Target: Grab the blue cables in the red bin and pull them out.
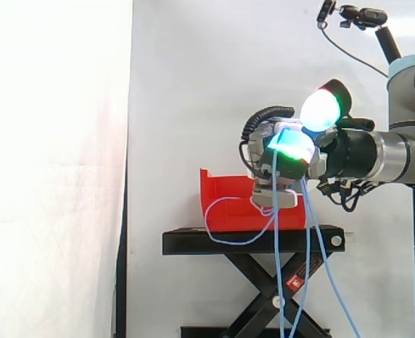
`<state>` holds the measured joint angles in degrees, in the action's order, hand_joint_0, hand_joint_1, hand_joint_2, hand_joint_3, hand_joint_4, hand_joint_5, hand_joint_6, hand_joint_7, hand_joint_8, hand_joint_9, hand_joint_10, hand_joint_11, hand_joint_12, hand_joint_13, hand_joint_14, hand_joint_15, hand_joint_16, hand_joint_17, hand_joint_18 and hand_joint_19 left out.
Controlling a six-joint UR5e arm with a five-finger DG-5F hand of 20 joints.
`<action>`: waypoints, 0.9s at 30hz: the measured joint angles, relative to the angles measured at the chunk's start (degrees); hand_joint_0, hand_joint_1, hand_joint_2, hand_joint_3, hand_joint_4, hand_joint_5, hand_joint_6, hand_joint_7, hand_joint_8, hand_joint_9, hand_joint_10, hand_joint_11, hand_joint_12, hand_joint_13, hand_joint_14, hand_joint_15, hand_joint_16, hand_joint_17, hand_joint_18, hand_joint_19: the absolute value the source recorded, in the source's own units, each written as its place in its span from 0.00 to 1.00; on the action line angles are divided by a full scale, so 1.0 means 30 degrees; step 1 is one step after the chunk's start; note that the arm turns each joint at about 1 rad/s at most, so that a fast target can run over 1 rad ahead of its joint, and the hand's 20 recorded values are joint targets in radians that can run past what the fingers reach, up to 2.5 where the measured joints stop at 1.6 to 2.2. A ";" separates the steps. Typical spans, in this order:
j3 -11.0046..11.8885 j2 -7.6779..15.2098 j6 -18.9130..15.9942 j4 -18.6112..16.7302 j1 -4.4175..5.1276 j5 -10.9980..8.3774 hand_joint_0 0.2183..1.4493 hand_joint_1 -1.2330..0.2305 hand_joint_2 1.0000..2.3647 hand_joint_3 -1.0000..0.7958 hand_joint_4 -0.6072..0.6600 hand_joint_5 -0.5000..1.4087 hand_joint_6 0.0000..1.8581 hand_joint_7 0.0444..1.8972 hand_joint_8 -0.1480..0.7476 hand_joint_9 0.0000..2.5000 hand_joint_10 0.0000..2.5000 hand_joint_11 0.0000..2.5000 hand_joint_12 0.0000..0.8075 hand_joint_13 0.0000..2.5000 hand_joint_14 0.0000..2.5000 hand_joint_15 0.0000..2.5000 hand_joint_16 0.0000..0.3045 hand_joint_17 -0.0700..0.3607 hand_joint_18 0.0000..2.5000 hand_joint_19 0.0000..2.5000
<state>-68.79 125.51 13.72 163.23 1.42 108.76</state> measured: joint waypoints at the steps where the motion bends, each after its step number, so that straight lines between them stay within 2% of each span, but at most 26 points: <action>1: -0.0001 0.0000 0.0020 -0.0026 0.0000 0.0015 0.35 0.20 0.00 0.00 0.68 0.78 0.05 0.43 0.53 0.61 0.00 0.79 0.40 0.47 1.00 0.18 0.17 0.44 0.43 0.46; 7: 0.0007 0.0002 0.0262 -0.0087 -0.0004 0.0078 0.38 0.17 0.00 0.00 0.67 0.78 0.07 0.42 0.52 0.60 0.00 0.79 0.39 0.46 1.00 0.18 0.16 0.42 0.43 0.50; 18: 0.0046 -0.0086 0.1710 -0.0186 -0.0039 0.0577 0.39 0.16 0.00 0.00 0.67 0.78 0.10 0.41 0.51 0.61 0.00 0.79 0.39 0.46 1.00 0.19 0.16 0.41 0.44 0.51; 27: 0.0050 -0.0143 0.1939 -0.0133 -0.0072 0.0605 0.44 0.14 0.00 0.00 0.66 0.78 0.11 0.40 0.49 0.60 0.00 0.80 0.38 0.45 1.00 0.20 0.14 0.39 0.44 0.58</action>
<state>-68.64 125.08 19.54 162.83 1.20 110.58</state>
